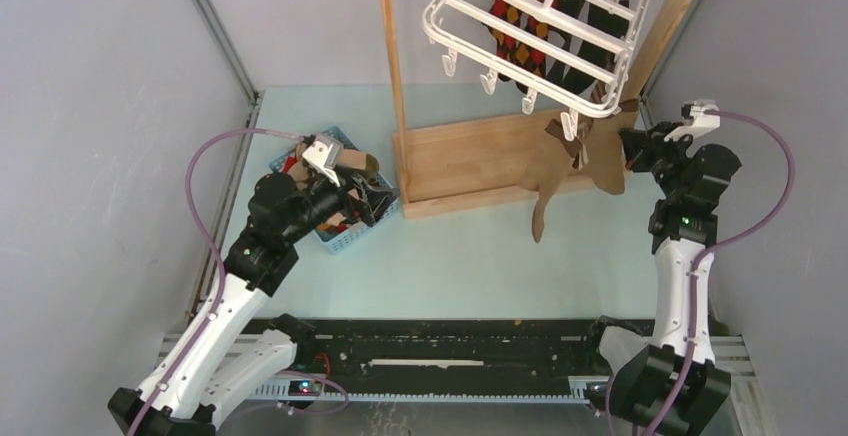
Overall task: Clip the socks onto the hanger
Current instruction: Rotate the hanger at the clothesline.
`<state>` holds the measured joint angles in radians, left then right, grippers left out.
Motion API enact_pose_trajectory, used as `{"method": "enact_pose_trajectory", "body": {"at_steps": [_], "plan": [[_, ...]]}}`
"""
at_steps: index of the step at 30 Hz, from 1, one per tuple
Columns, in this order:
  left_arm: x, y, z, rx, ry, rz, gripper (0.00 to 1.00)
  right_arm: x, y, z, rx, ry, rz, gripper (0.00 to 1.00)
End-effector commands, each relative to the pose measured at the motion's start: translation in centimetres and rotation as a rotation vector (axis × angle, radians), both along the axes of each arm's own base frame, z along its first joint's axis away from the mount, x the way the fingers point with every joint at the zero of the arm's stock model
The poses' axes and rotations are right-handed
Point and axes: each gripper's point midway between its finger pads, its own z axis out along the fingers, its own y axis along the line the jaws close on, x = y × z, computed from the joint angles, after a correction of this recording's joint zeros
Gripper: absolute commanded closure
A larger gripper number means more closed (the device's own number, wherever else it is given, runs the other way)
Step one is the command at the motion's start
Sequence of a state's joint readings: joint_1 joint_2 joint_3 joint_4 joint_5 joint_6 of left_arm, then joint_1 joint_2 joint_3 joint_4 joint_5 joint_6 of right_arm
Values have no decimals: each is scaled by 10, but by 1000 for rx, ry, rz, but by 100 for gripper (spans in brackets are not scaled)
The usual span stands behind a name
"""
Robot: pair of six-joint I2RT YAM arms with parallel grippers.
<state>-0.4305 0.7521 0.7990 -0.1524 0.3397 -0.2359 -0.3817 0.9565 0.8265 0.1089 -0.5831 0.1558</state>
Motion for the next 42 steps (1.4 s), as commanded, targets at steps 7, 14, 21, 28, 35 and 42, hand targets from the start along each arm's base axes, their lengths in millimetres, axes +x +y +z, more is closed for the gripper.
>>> {"method": "enact_pose_trajectory", "body": {"at_steps": [7,14,21,28,35,42], "plan": [[1,-3,21,-37,-37,-13,11,28,-28,25,-30,-60,-47,100],[2,-8,23,-62,-30,-31,12,40,-36,33,-28,-79,-63,100],[6,-14,25,-92,-9,-47,12,62,-55,31,-8,-53,-113,100],[9,-19,28,-126,2,-57,13,80,-67,23,9,-24,-128,100],[15,-25,26,-140,36,-67,13,92,-71,24,-6,-23,-120,100],[24,-29,34,-178,37,-57,14,108,-83,19,8,2,-145,100]]}}
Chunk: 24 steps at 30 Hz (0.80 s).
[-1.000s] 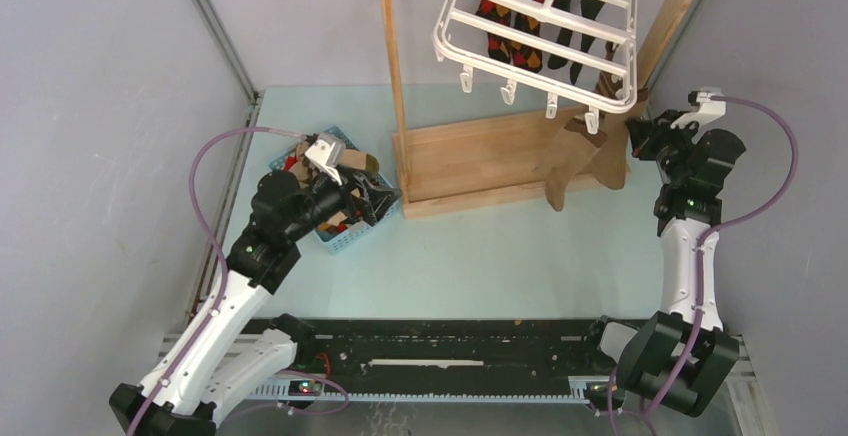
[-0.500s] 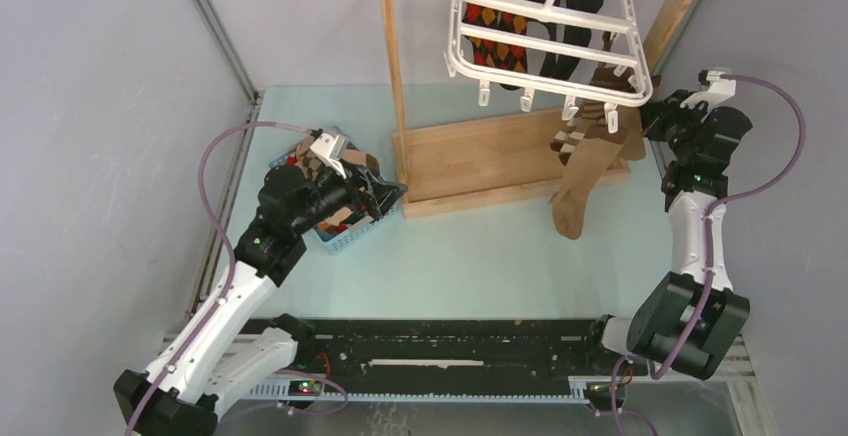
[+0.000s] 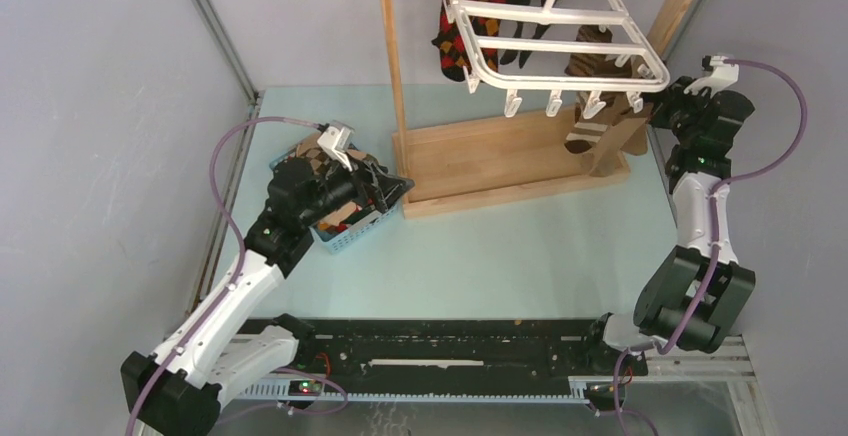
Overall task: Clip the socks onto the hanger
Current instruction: Rotate the hanger at the clothesline.
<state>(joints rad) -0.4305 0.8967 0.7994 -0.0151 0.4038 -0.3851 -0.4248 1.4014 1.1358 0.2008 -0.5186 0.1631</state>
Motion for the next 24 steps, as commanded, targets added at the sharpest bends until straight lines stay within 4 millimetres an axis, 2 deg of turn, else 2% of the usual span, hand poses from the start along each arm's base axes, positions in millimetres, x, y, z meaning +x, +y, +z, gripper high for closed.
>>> {"method": "enact_pose_trajectory", "body": {"at_steps": [1,7,11,13,18,22,24], "plan": [[5,-3,43,-79,-72,3,14,13,-14,18,-10,-34,-40,100],[9,-6,44,-106,-49,11,14,24,-15,18,-6,-16,-25,100],[9,-6,44,-110,-45,15,14,18,1,20,-2,-10,53,99],[8,-6,44,-113,-46,16,14,11,11,25,-2,-12,95,95],[6,-9,48,-120,-53,4,14,-11,23,39,-13,-45,125,73],[2,-18,58,-110,-96,-27,15,-29,22,50,-8,-58,120,59],[-1,-24,62,-92,-127,-45,15,-43,18,60,17,-72,120,55]]}}
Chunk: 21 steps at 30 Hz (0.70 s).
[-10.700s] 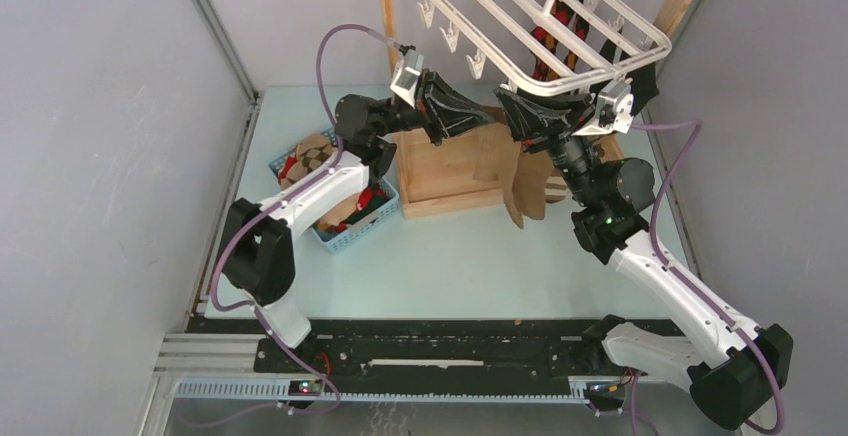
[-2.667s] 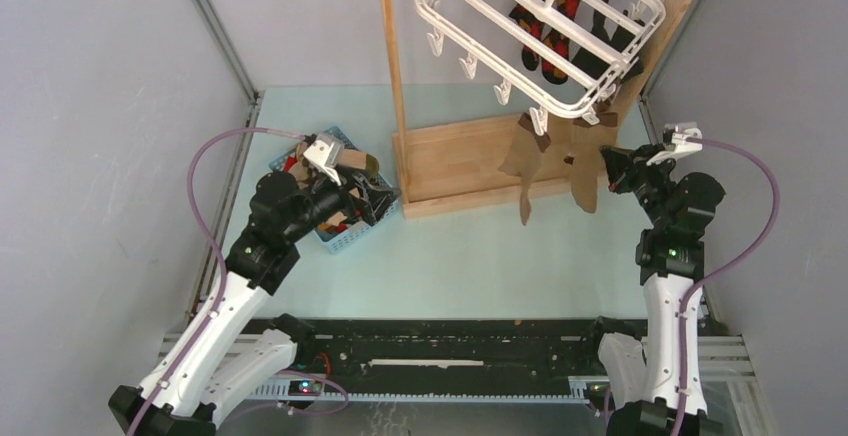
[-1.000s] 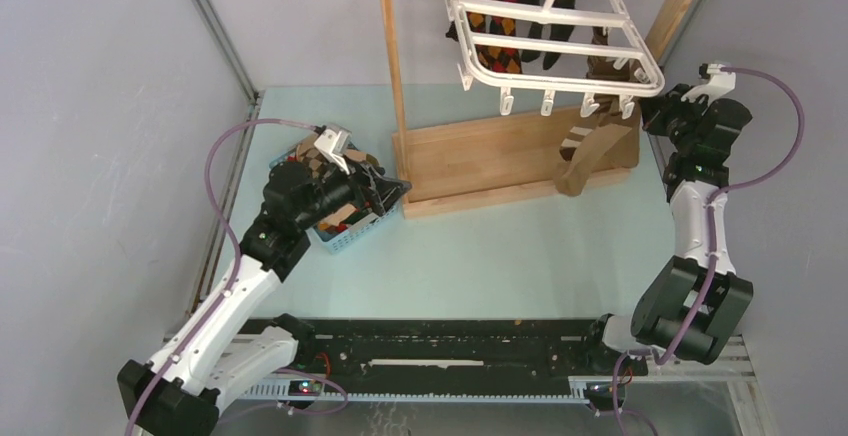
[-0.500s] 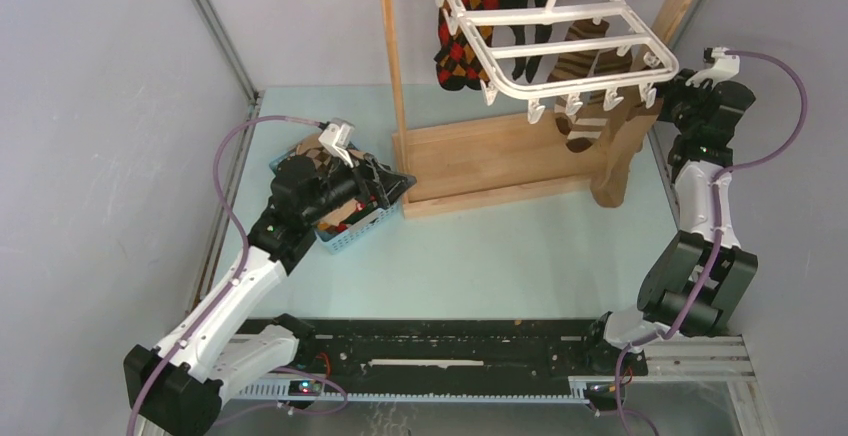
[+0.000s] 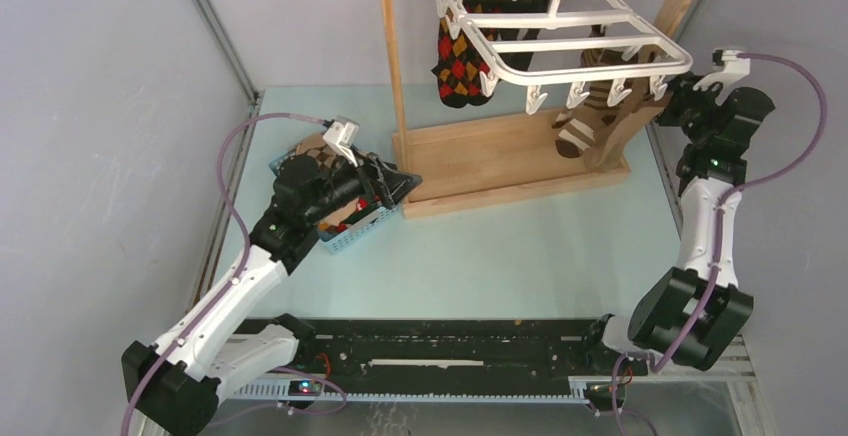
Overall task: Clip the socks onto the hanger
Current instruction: Rotate the hanger at the clothesline.
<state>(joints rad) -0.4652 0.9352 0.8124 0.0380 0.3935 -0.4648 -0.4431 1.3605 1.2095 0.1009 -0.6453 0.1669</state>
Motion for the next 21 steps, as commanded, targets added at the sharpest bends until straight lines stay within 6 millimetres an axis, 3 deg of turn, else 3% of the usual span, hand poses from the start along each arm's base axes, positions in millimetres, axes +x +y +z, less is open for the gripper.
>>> {"method": "enact_pose_trajectory", "body": {"at_steps": [1,7,12,17,21], "plan": [[-3,-12,56,-15,-183,-26,15,-35,-3,34,34,-64,12,52],[-6,-30,58,18,-277,-73,15,-100,-5,69,-45,-121,34,29],[-1,-51,63,53,-364,-113,18,-151,12,63,-98,-83,141,27],[7,-52,64,79,-396,-99,20,-216,85,56,-179,-140,462,28],[10,-49,64,82,-419,-74,20,-241,141,38,-275,-152,595,38]]}}
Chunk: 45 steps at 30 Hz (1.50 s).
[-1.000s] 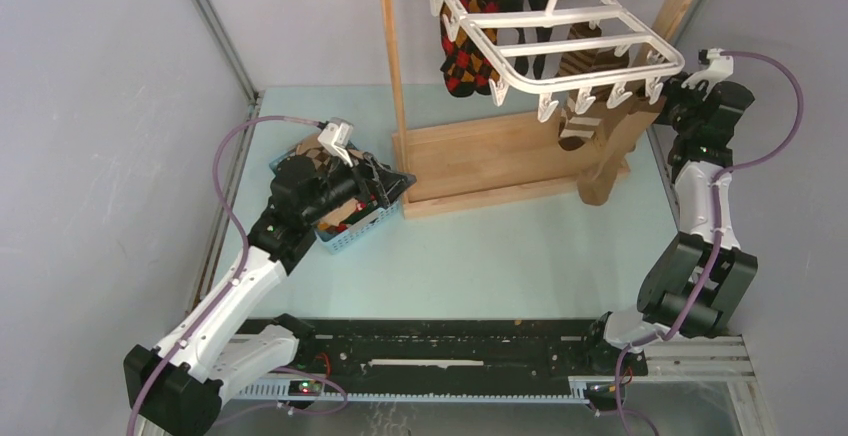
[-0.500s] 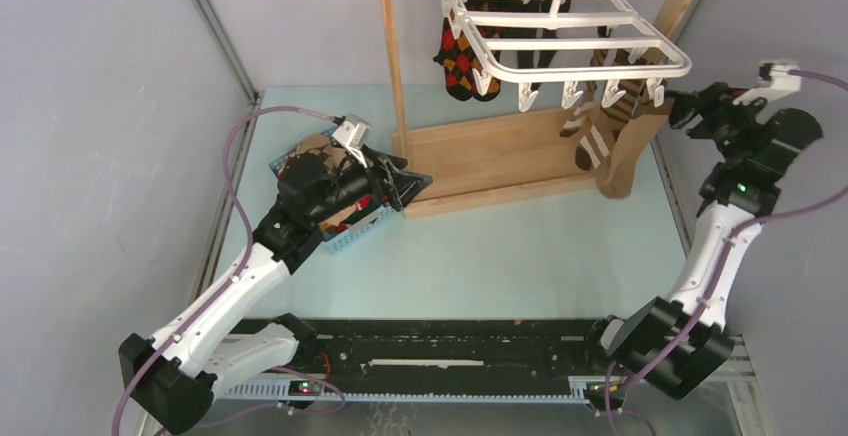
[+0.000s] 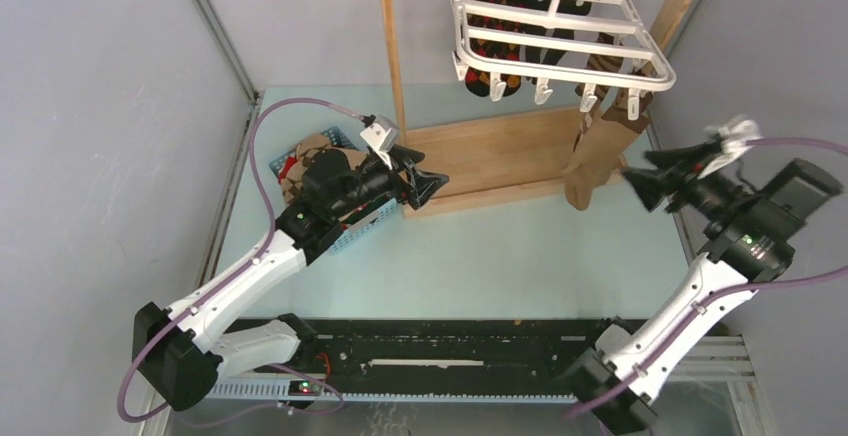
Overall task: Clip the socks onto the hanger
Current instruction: Rotate the hanger at the clothesline.
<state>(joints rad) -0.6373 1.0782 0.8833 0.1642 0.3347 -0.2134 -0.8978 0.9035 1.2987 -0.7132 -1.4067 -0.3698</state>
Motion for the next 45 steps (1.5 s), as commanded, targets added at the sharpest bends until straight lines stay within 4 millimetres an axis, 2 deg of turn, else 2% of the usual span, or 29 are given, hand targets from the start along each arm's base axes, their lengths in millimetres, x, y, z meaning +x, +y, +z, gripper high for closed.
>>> {"method": "enact_pose_trajectory", "body": {"at_steps": [1,3,4,6,11,14,17,20,22,26,30,36,45], "plan": [[6,5,53,-62,-178,38,20,-53,96,-24,-93,-41,358,42],[4,9,55,-69,-196,53,20,-59,118,-43,-132,41,453,57],[4,12,53,-65,-200,64,19,-60,134,-55,-138,49,486,59],[5,19,50,-66,-207,96,19,-47,146,-62,-171,-18,435,57],[4,40,43,-50,-203,185,18,10,169,-74,-271,-74,211,59],[0,51,39,-36,-201,218,18,44,187,-80,-324,-136,135,61],[-4,63,38,-28,-186,256,18,65,204,-86,-362,-173,104,63],[-7,74,31,-3,-152,299,17,91,192,-101,-368,-87,12,64],[-7,83,26,16,-119,336,17,97,180,-109,-371,-39,-22,64],[-7,98,9,37,-21,384,15,96,159,-123,-394,0,-61,64],[0,114,0,20,47,447,14,94,137,-132,-397,40,-102,64],[13,135,-1,36,93,523,11,88,127,-130,-382,33,-98,64],[36,178,-24,123,243,655,12,91,108,-138,-345,83,-104,62]]}}
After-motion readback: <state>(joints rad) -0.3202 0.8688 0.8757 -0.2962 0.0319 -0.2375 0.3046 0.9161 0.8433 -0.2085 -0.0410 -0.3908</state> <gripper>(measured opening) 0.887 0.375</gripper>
